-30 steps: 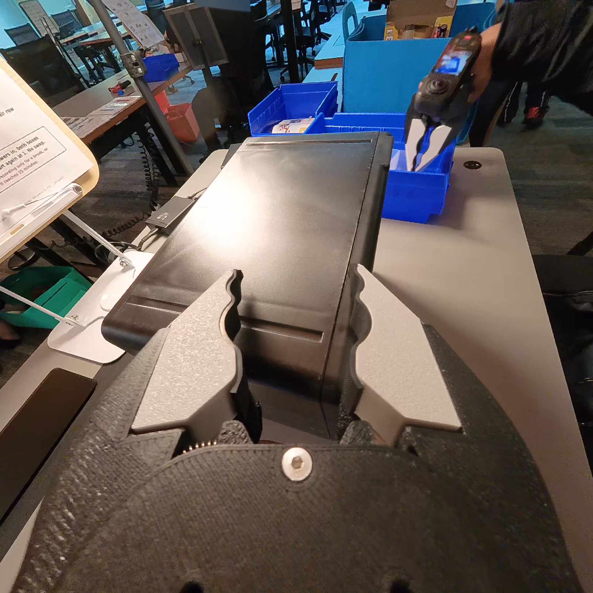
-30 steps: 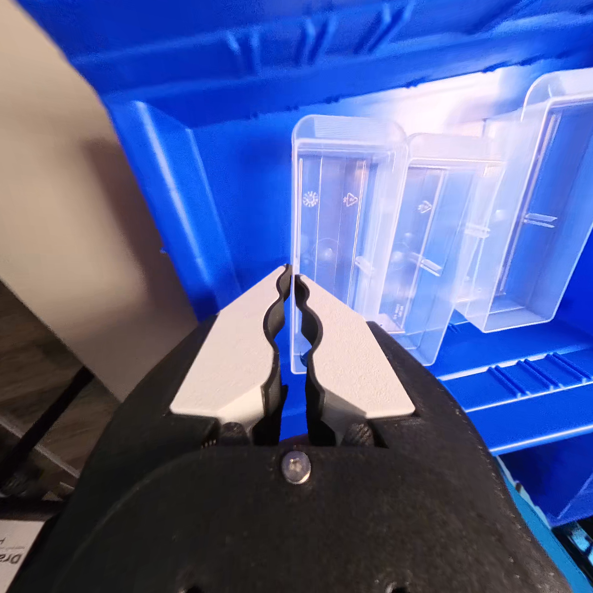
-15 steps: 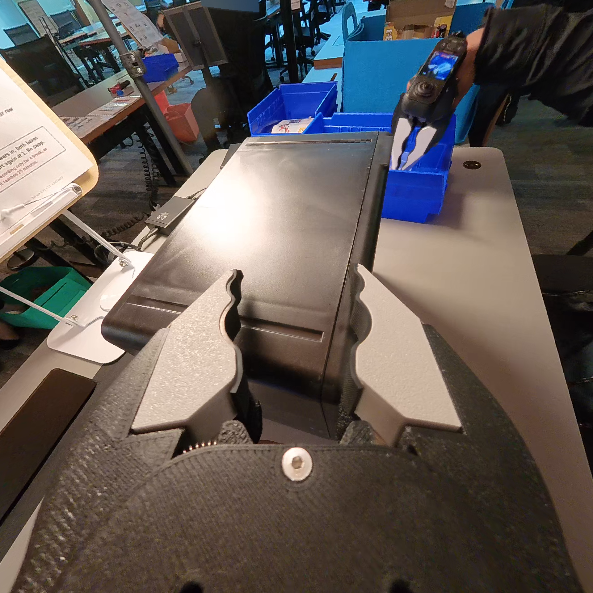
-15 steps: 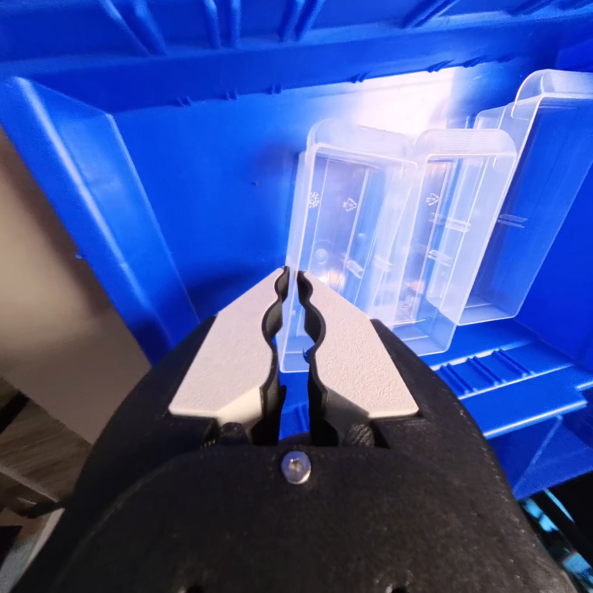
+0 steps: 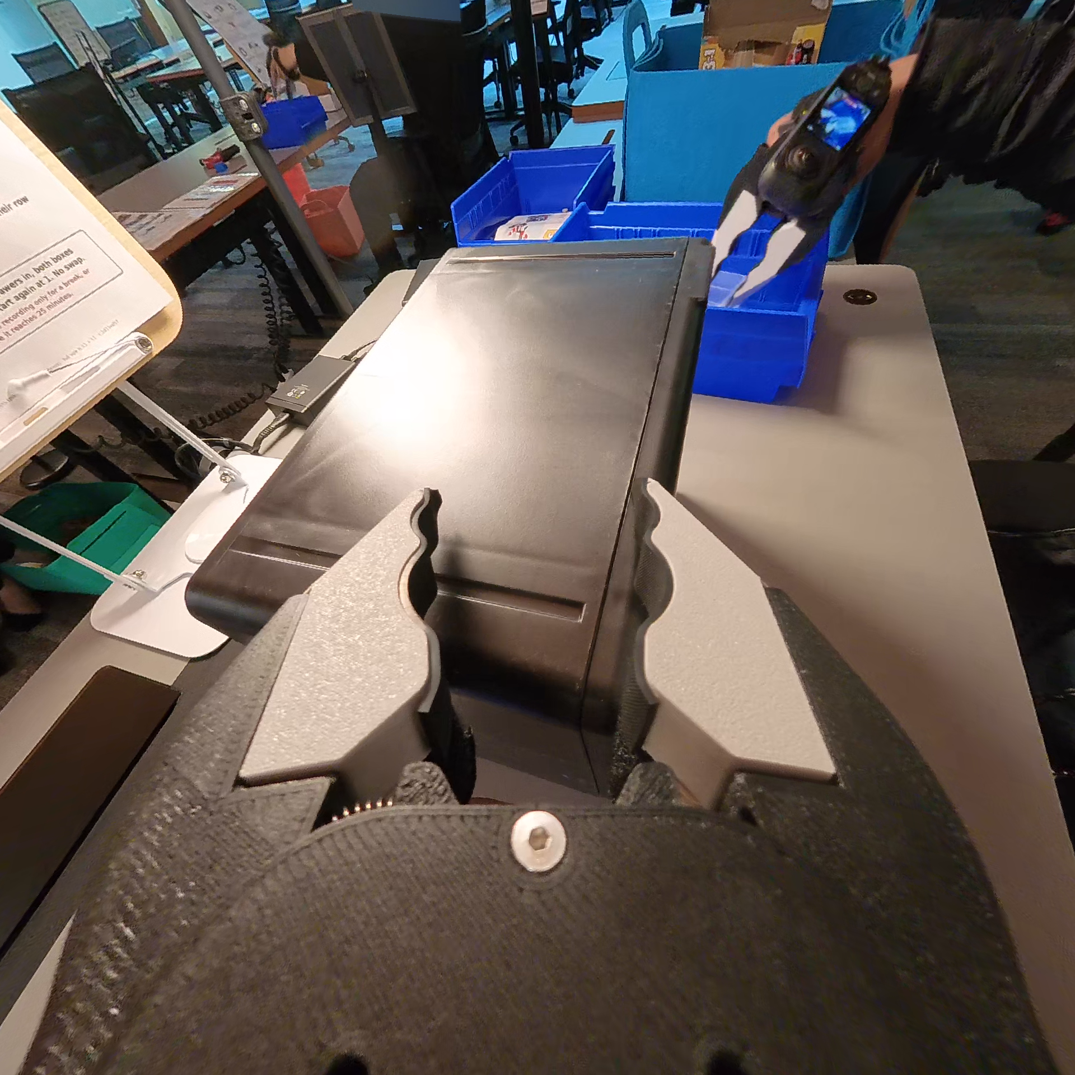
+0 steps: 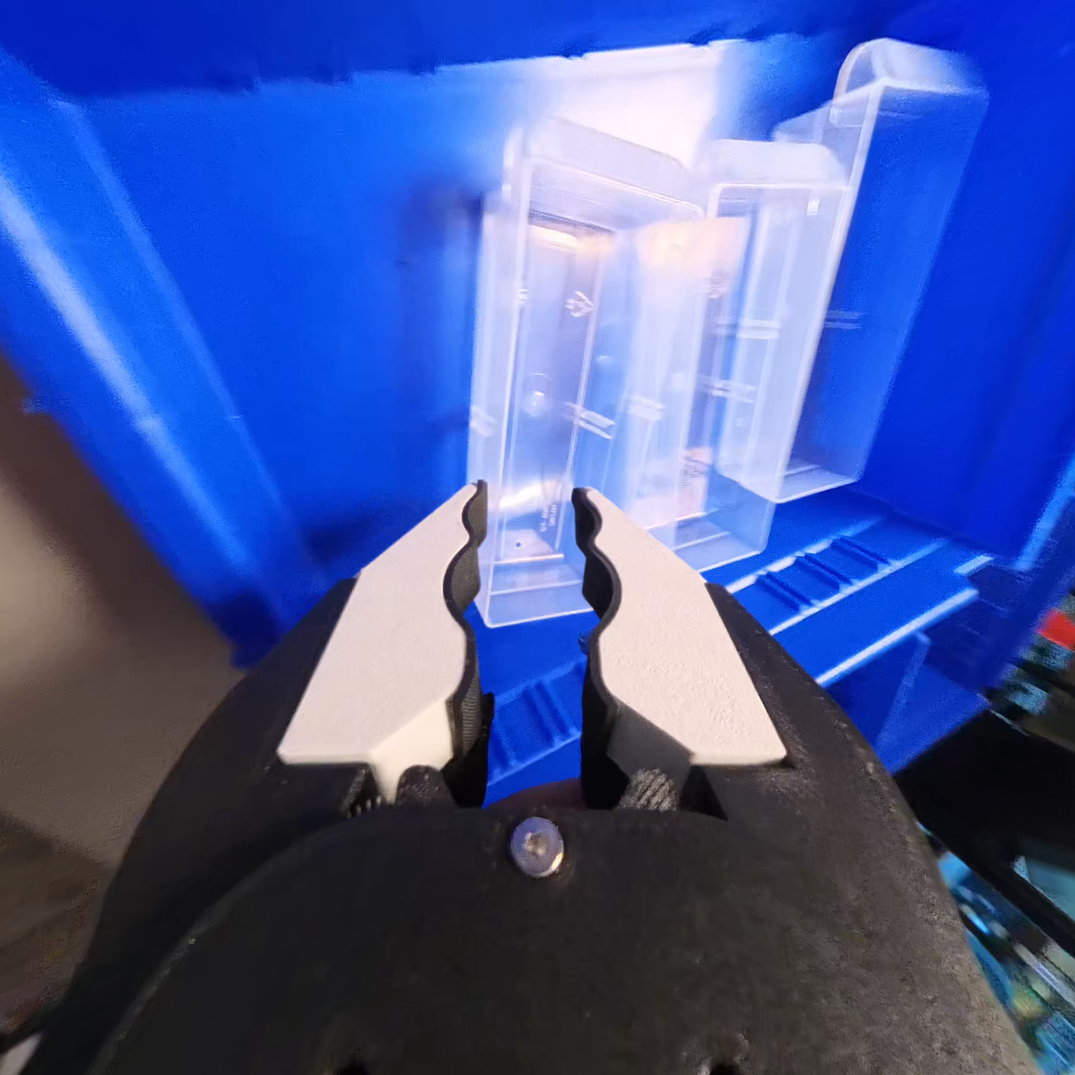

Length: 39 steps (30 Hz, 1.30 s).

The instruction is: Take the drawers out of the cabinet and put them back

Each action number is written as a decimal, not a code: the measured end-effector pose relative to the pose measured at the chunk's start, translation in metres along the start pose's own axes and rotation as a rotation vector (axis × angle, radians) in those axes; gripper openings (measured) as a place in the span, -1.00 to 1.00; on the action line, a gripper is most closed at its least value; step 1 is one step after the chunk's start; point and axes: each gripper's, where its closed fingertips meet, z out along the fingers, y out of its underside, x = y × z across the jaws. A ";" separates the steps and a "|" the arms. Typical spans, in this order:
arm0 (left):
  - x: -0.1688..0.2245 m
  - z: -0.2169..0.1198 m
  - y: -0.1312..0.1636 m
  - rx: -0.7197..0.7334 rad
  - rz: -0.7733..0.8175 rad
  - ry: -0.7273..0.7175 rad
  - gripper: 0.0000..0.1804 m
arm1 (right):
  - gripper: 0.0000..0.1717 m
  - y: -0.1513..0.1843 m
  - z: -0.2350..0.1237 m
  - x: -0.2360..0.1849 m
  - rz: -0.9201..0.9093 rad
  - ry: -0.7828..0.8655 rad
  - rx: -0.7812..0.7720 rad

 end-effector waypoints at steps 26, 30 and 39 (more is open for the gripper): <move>0.000 -0.001 0.000 0.002 -0.004 0.001 -0.25 | -0.54 -0.291 -0.107 -0.030 1.349 -0.355 1.333; 0.000 -0.001 0.000 0.002 -0.003 0.006 -0.25 | -0.55 -0.295 -0.097 -0.025 1.453 -0.392 1.409; 0.000 0.000 0.000 0.004 -0.003 0.005 -0.25 | -0.90 -0.296 -0.106 -0.017 1.570 -0.450 1.630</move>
